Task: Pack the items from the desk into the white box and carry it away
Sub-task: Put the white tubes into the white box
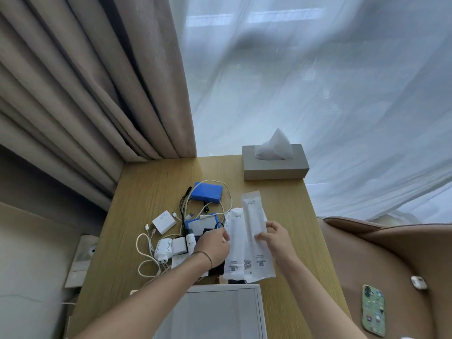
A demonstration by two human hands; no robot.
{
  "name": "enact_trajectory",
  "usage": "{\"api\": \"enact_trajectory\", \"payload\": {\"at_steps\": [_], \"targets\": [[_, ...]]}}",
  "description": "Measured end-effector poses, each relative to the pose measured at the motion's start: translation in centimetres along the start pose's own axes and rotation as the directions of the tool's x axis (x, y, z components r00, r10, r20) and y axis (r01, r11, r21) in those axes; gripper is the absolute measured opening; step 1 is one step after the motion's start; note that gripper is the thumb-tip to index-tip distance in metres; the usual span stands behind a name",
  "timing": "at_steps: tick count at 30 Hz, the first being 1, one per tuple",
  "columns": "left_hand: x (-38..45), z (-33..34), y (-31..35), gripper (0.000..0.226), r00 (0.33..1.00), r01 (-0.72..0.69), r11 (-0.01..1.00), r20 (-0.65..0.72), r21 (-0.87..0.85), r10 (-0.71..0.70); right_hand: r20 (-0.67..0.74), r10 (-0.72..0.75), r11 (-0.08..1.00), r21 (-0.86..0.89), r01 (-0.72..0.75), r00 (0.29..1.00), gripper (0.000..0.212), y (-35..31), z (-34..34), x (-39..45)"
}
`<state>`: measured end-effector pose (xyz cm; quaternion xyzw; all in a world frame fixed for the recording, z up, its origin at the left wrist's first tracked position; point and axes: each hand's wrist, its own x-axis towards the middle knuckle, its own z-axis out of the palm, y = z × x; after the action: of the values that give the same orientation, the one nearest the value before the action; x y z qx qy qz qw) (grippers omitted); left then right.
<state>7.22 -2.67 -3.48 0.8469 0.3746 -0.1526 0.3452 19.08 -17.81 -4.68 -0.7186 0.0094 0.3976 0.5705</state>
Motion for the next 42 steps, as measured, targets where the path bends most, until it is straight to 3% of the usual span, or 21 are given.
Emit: {"api": "enact_trajectory", "payload": {"at_steps": [2,7,14,19,22,25,27,30,33,36,42], "targets": [[0.7,0.9,0.8,0.031,1.000,0.009,0.999,-0.010,0.046,-0.009,-0.007,-0.014,1.000,0.017,0.014,1.000,0.028,0.1,-0.9,-0.5],[1.9,2.7,2.8,0.048,0.998,0.051,0.970,-0.052,0.239,-0.040,-0.004,-0.027,0.998,0.056,0.027,1.000,0.022,0.2,-2.7,-1.7],[3.2,3.9,4.0,0.092,0.995,0.089,0.908,-0.002,0.409,-0.097,0.002,-0.026,0.994,0.110,0.026,1.000,0.022,0.5,-3.6,-2.6],[3.7,4.6,5.0,0.100,0.994,0.094,0.890,0.013,0.445,-0.111,0.010,-0.023,0.991,0.129,0.021,1.000,0.023,1.1,-4.0,-3.2],[3.7,4.8,5.2,0.075,0.995,0.094,0.877,-0.061,0.472,-0.074,0.019,-0.019,0.989,0.148,0.016,1.000,0.023,1.2,-4.2,-3.6],[3.8,4.5,4.7,0.028,0.996,0.055,0.930,-0.090,0.363,-0.024,0.024,-0.017,0.985,0.172,0.013,1.000,0.024,1.1,-4.4,-4.1],[3.7,4.1,4.4,0.017,0.997,0.031,0.961,-0.081,0.275,-0.009,0.035,-0.032,0.984,0.175,0.026,0.999,0.024,0.7,-4.4,-4.6],[3.2,3.0,4.1,0.022,0.989,-0.040,0.988,-0.132,0.150,0.060,0.038,-0.067,0.980,0.190,0.059,0.997,0.023,-0.1,-4.3,-5.6],[1.8,1.4,4.1,0.027,0.968,-0.151,0.985,-0.213,-0.080,0.131,0.042,-0.108,0.975,0.199,0.097,0.993,0.021,-1.2,-4.1,-6.9],[-0.8,-0.5,4.1,0.021,0.953,-0.230,0.923,-0.263,-0.309,0.149,0.057,-0.156,0.968,0.209,0.141,0.986,0.020,-2.4,-3.5,-8.6],[-7.3,-3.5,2.0,0.026,0.942,-0.292,0.813,-0.301,-0.504,0.152,0.108,-0.203,0.959,0.224,0.175,0.973,0.027,-4.0,-1.2,-12.7]]}}
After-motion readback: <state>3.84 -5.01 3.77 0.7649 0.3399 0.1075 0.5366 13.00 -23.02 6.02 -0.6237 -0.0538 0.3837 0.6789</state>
